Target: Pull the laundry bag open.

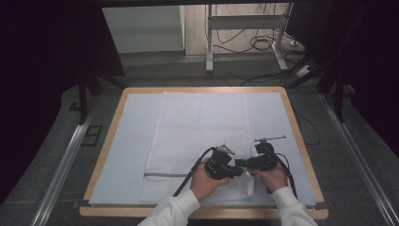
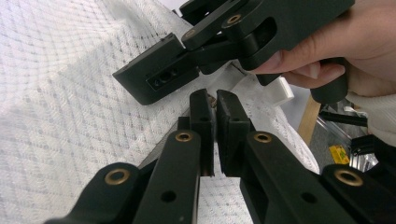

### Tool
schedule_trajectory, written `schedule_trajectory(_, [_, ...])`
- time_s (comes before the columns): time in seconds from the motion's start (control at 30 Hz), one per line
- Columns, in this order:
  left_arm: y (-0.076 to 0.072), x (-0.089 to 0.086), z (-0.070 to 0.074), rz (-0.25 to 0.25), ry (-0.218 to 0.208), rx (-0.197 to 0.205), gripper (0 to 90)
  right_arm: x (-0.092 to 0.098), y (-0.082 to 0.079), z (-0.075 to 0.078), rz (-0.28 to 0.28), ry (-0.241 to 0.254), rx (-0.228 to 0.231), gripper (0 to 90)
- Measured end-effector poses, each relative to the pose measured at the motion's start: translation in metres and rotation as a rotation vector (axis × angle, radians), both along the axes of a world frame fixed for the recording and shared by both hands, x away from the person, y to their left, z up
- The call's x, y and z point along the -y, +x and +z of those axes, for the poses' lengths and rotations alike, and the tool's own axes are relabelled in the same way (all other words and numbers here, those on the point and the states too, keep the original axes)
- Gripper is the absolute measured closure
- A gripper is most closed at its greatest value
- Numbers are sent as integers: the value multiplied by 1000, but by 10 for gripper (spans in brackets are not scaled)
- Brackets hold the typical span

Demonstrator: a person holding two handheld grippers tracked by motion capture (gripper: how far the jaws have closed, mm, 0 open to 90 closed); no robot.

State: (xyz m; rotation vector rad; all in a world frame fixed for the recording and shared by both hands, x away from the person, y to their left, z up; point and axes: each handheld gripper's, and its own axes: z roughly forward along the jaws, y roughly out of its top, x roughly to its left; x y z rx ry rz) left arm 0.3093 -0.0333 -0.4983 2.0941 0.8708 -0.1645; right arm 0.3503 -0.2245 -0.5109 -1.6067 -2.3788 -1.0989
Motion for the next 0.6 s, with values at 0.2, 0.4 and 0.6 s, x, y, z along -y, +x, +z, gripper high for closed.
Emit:
schedule_trajectory(0.2, [0,2,-2,-3,7,-4,871,-1,-1,0,63,1,-2,690])
schedule_trajectory(0.4, [0,1,-2,-2,8,-6,871,1,0,0,88,31,-3,853])
schedule_trajectory(0.6, [0,1,-4,-1,7,-11,872,2,1,0,101,37,1,883])
